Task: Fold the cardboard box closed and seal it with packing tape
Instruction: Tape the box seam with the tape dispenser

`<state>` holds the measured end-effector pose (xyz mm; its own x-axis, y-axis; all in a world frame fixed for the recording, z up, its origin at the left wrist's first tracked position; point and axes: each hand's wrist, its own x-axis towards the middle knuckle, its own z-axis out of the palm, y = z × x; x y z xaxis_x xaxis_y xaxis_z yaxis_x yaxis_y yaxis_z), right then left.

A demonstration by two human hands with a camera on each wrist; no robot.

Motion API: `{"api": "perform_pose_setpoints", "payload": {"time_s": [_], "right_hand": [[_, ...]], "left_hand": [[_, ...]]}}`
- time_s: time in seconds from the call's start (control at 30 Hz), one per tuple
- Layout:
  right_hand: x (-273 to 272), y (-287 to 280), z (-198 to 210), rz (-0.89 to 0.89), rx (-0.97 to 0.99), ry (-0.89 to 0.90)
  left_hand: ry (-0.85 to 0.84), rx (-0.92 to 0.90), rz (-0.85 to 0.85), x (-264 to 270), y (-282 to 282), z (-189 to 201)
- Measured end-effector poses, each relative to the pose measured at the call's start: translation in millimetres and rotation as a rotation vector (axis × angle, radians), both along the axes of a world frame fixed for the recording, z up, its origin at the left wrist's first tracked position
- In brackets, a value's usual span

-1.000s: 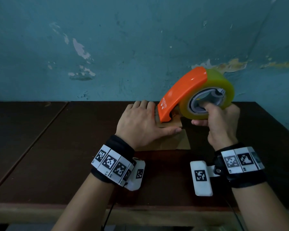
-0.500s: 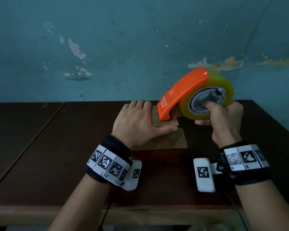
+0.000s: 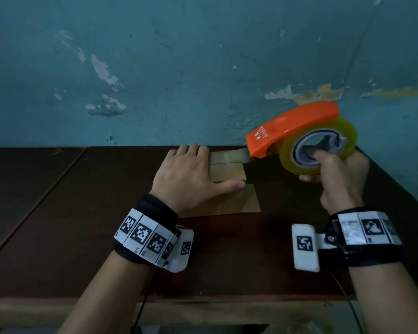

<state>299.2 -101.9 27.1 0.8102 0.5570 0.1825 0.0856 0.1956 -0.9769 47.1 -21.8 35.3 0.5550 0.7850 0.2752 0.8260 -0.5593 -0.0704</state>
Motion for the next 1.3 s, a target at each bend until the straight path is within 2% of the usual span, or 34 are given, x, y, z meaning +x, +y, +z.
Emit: {"api": "perform_pose_setpoints", "payload": {"time_s": [0.3, 0.73, 1.0, 1.3], "right_hand": [[9.1, 2.5, 0.7, 0.027, -0.028, -0.045], [13.0, 11.9, -10.1, 0.085, -0.03, 0.067], [17.3, -0.1, -11.5, 0.033, -0.095, -0.124], [16.9, 1.5, -16.5, 0.05, -0.157, -0.147]], "left_hand": [[-0.021, -0.007, -0.002, -2.4, 1.2, -0.3], [-0.027, -0.015, -0.009, -4.3, 1.5, 0.1], [-0.035, -0.009, -0.012, -3.0, 2.0, -1.4], [-0.021, -0.028, -0.082, -5.0, 4.1, -3.5]]}}
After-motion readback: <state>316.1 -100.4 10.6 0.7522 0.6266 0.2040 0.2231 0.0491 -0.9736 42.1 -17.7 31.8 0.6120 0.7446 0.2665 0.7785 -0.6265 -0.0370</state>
